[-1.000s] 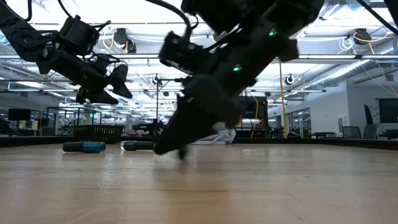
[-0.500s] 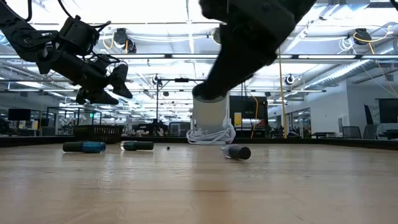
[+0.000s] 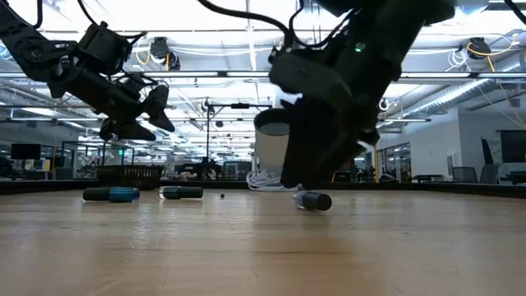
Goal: Pick & Place Nail Polish
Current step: Put the light blue nail polish bottle into the black bin
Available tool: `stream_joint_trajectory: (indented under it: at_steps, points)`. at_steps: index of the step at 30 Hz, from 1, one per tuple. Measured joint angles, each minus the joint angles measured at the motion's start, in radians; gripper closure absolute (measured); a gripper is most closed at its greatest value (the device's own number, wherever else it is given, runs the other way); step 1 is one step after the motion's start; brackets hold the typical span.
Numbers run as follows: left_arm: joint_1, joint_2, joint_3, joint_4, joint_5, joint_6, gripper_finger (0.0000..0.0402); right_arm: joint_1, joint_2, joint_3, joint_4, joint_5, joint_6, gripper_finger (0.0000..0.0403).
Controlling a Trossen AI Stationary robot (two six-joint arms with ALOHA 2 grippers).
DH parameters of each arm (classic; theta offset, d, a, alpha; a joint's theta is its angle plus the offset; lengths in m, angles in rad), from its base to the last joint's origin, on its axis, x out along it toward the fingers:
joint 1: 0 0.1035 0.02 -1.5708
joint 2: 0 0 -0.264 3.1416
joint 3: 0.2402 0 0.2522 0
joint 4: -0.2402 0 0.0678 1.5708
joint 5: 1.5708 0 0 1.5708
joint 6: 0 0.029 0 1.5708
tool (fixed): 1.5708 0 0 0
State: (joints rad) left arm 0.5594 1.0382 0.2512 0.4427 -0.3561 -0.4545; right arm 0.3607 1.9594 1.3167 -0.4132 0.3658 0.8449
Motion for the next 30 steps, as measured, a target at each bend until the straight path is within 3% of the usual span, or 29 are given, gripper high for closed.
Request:
stream_joint_trajectory:
  at_steps: [4,14,22,30]
  points:
    - [0.000,0.000,0.000,-0.002,0.000,0.001,0.0130,-0.012,-0.002,0.001,-0.019,-0.081,0.033,0.0193]
    - [0.000,0.000,0.000,-0.004,0.000,0.004,0.0131,-0.009,-0.001,0.001,-0.112,-0.084,0.020,0.0193]
    - [0.000,0.000,0.000,-0.006,0.000,0.005,0.0130,0.006,-0.001,-0.004,-0.107,-0.083,-0.169,0.0193]
    - [0.000,0.000,0.000,-0.006,0.000,0.005,0.0131,0.007,-0.008,-0.102,0.024,-0.077,-0.280,0.0193]
